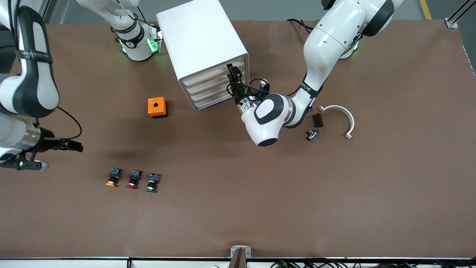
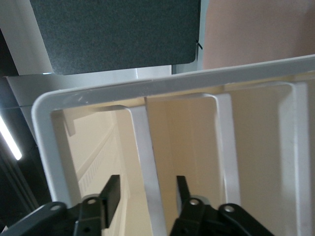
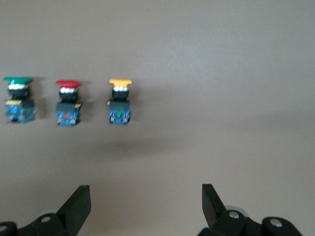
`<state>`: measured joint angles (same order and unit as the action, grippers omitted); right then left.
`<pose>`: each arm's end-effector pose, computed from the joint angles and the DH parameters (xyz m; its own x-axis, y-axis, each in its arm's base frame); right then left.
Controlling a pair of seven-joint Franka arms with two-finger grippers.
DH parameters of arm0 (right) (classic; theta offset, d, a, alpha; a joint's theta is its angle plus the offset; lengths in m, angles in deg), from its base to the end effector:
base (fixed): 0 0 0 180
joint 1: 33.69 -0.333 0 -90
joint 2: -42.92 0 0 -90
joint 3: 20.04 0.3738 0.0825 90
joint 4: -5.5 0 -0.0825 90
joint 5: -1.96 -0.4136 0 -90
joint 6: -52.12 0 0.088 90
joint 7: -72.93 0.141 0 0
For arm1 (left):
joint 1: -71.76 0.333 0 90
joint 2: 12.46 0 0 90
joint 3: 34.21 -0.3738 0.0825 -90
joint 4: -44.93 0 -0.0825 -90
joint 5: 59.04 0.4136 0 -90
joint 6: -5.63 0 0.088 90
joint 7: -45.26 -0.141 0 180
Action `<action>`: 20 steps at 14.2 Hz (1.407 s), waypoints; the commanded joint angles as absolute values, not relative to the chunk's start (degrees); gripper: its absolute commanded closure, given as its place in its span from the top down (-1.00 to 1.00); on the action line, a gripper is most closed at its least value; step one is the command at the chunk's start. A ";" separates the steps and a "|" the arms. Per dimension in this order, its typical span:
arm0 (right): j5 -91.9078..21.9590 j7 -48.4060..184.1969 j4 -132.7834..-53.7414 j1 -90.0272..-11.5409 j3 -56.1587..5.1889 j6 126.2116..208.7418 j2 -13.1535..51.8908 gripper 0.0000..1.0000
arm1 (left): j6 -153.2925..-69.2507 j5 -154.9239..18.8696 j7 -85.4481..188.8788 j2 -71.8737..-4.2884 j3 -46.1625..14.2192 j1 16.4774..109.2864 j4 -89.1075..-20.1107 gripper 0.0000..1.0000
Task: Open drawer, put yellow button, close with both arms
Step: 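Pull the drawer open with the left gripper while the right gripper reaches buttons, then grasp the yellow push button with the right gripper and lift it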
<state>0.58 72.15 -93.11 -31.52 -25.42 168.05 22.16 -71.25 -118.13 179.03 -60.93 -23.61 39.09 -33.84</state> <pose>0.6849 -0.0829 0.3772 0.9906 -0.1240 -0.0584 -0.1236 -0.9923 0.0114 0.4514 -0.5651 0.2631 -0.3453 0.9334 -0.0981 0.1726 -0.0395 -0.9842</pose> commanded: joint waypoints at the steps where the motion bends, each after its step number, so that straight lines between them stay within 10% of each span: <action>1: -0.24 75.03 -92.85 -31.23 -24.96 173.83 17.54 1.00 | -71.10 -119.15 180.18 -61.77 -23.84 37.48 -33.03 -0.22; 9: -6.65 77.14 -92.94 -33.86 -24.96 184.48 9.62 1.00 | -74.09 -119.24 181.93 -62.64 -24.10 36.51 -32.94 -0.76; 20: -6.48 80.57 -94.70 -35.97 -24.96 195.20 3.90 1.00 | -74.88 -122.14 181.85 -64.14 -24.98 44.06 -32.42 -0.76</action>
<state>-5.77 80.00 -93.86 -35.76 -24.79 193.38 4.18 -73.36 -121.62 181.64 -62.46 -24.35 43.15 -33.72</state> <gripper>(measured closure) 0.000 0.885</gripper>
